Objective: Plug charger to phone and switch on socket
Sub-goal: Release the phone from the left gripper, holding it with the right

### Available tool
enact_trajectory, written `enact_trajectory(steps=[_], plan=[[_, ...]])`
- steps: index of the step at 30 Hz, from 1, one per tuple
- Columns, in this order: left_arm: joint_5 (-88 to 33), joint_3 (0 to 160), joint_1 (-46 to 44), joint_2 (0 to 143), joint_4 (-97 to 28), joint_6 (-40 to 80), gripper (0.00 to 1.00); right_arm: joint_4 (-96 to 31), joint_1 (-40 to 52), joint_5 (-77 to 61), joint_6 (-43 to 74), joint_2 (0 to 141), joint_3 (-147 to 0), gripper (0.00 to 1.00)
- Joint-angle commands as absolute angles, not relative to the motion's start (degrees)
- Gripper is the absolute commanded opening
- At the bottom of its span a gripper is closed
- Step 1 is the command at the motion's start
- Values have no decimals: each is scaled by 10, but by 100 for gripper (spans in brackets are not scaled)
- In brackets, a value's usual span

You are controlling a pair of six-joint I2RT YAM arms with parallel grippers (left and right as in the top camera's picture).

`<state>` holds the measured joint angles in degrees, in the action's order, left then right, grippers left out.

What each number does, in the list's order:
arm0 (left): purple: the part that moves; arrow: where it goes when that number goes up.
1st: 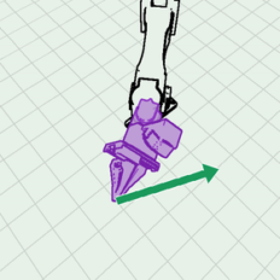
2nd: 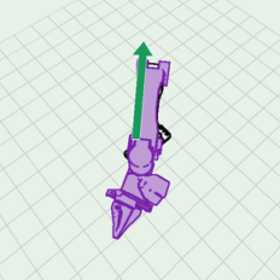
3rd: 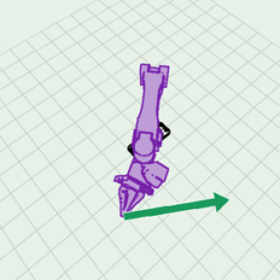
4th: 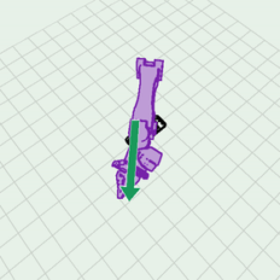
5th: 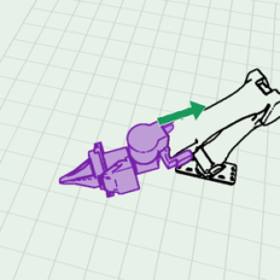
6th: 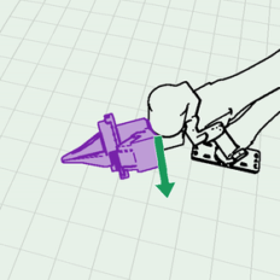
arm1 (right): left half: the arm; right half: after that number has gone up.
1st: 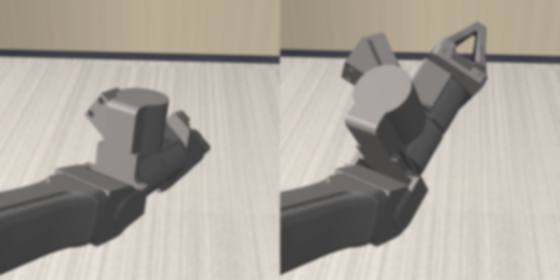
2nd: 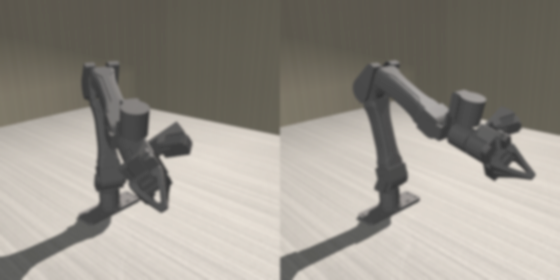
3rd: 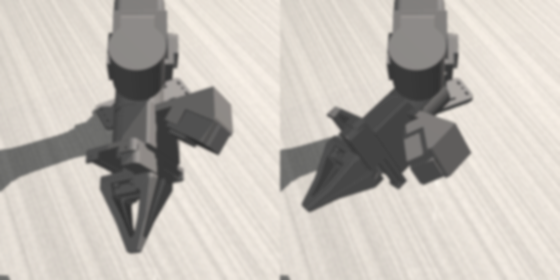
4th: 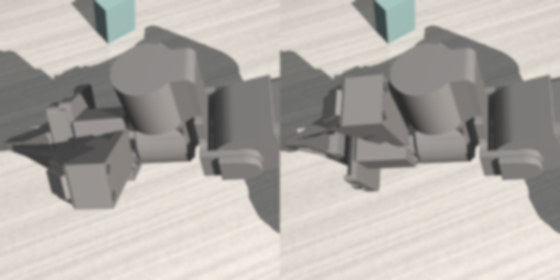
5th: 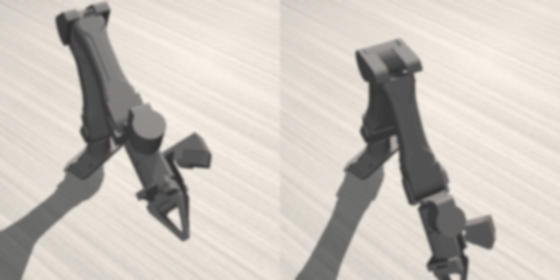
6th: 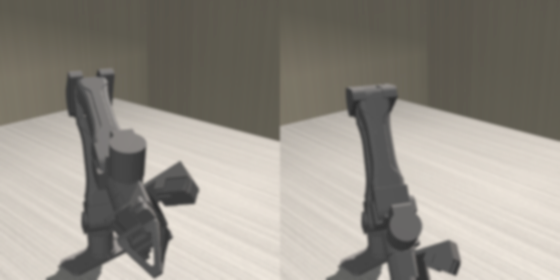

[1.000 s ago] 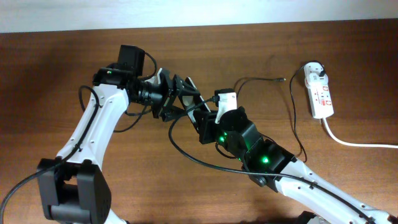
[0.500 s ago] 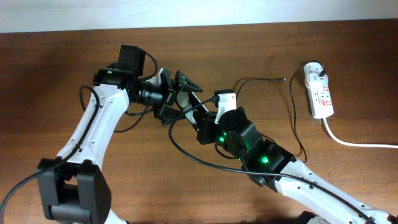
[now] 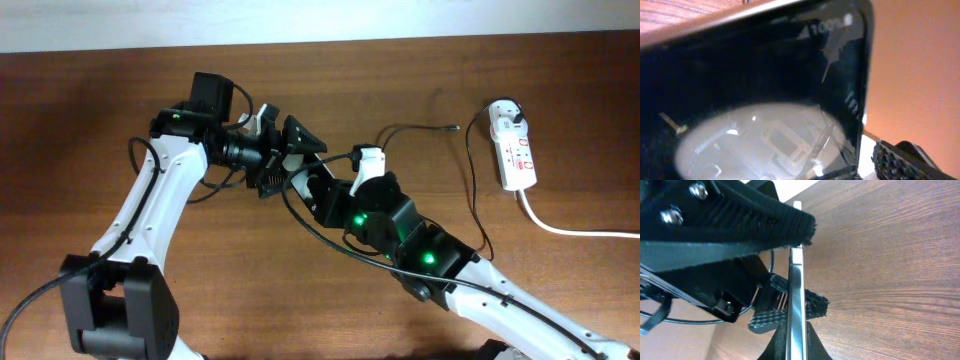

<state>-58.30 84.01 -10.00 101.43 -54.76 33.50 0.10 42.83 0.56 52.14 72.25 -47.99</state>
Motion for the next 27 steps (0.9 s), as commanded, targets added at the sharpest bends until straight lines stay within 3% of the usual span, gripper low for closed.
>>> enact_trajectory(steps=[1,6,10,15,19,24,27], plan=[[-584,848,-83,983,-545,305,99,3,414,2,530,693,-492,4],[-493,851,-21,860,-575,265,99,-50,400,2,528,665,-492,4],[-389,851,33,750,-683,202,99,-94,400,-7,528,648,-492,4],[-43,851,83,633,-888,197,99,-129,400,-16,527,631,-492,4],[158,839,85,550,-948,402,99,-131,400,-49,513,630,-492,4],[133,805,85,446,-893,547,99,-128,375,-163,515,630,-492,4],[40,747,85,427,-891,602,99,-128,326,-248,515,630,-492,4]])
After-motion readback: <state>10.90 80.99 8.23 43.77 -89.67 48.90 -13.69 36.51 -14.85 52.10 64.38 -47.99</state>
